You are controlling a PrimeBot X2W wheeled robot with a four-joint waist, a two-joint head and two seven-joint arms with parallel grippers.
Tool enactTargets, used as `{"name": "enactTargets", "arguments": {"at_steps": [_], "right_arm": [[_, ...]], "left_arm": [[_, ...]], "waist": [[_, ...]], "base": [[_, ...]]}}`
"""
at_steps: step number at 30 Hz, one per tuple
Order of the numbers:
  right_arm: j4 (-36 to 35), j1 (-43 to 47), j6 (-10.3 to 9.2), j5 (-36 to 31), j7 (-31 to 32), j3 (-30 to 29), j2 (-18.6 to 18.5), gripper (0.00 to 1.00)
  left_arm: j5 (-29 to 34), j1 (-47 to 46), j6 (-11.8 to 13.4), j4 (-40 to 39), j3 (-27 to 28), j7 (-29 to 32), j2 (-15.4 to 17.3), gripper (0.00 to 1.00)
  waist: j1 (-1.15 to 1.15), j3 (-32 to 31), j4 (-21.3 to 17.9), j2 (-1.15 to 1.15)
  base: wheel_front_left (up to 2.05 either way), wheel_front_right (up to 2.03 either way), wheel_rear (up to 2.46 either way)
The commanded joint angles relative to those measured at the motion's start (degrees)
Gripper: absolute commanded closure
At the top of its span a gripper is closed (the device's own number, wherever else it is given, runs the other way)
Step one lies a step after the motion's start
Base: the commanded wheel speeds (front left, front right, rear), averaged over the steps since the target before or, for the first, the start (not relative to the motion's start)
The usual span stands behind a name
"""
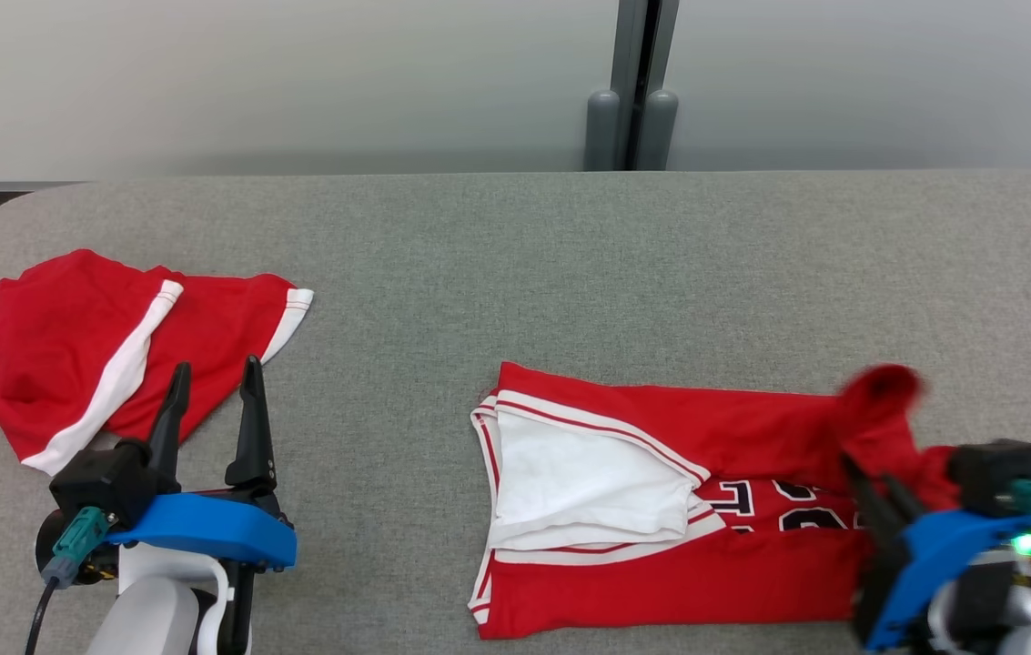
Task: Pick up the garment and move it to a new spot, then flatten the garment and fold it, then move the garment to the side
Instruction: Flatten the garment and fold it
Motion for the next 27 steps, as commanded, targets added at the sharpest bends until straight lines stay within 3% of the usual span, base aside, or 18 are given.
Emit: {"name": "enactTargets", "arguments": {"at_steps": [1,8,14,27], "right_arm": [[0.2,-1.3,0.01,0.5,-0.1,3.1,0.5,1.00],[6.1,-8.7,0.01,3.2,-1.7,19.3,2.3,1.00],[14.5,-16.3,0.01,4.6,-2.6,27.4,3.7,1.00],[26.6,-24.3,0.01,7.3,-6.2,29.6,4.4,1.00]], "left_arm": [[0.5,0.4,-0.2,-0.2,0.1,-0.2,-0.1,0.00],[0.6,-0.1,-0.5,-0.3,0.4,-0.2,-0.2,0.00],[0.9,-1.6,-1.1,0.1,-0.2,-0.2,-0.8,0.00],[1.3,-2.9,-2.1,1.5,-0.3,-0.2,-2.0,0.00]], "waist": [[0.00,0.0,0.0,0.00],[0.00,0.9,0.5,0.00],[0.00,1.7,1.8,0.00],[0.00,2.5,4.5,0.00]], "base": [[0.00,0.00,0.00],[0.00,0.00,0.00],[0.00,0.00,0.00],[0.00,0.00,0.00]]}}
